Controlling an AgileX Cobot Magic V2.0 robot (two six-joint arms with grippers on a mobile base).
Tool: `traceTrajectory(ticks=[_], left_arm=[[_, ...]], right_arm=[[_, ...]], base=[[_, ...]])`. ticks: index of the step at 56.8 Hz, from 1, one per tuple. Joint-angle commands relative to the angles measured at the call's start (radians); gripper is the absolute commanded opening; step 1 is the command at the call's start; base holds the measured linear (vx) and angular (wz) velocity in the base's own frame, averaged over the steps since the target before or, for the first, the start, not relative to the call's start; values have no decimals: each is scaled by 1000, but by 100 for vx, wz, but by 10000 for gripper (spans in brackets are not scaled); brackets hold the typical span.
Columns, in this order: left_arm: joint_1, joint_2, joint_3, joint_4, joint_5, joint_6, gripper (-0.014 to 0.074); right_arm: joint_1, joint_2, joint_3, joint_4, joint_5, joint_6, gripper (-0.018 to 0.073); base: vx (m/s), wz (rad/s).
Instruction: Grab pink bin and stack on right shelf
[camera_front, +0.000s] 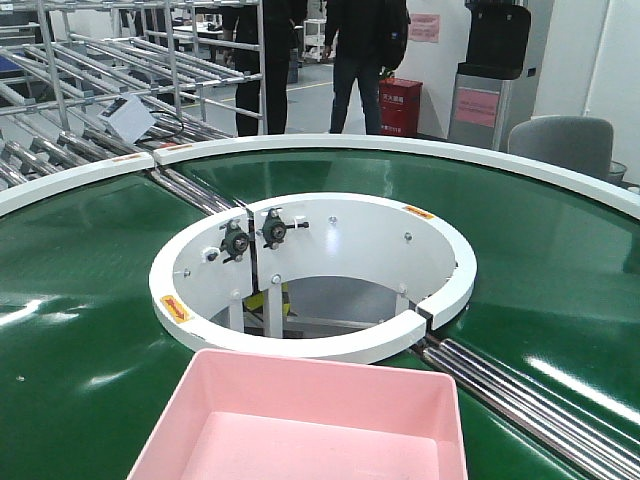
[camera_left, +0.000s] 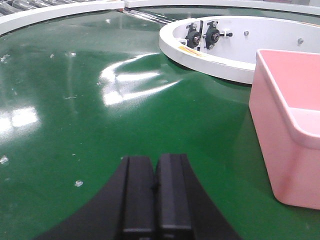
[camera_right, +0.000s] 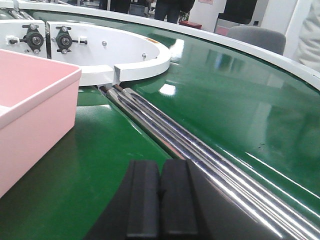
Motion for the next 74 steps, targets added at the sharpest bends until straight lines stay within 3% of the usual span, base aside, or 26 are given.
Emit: traceTrajectory(ticks=[1, 22, 33, 46, 60, 74], left_arm=[[3, -15, 12, -6, -77, -7, -8], [3, -15, 12, -6, -83, -7, -8], [3, -15, 12, -6, -209, -7, -8], [3, -15, 12, -6, -254, -5, -8], [3, -15, 12, -6, -267, -7, -8], [3, -15, 9, -6, -428, -15, -8]], right_arm=[[-6, -4, 0, -10, -82, -9, -8], [-6, -4, 0, -10, -82, -9, -8], [-6, -4, 0, -10, -85, -9, -8], [-6, -4, 0, -18, -91, -13, -8], [-6, -4, 0, 63, -181, 68, -8], [-5, -4, 0, 63, -354, 66, -8]], base=[[0, 0], [0, 0], [0, 0], [0, 0], [0, 0], [0, 0]])
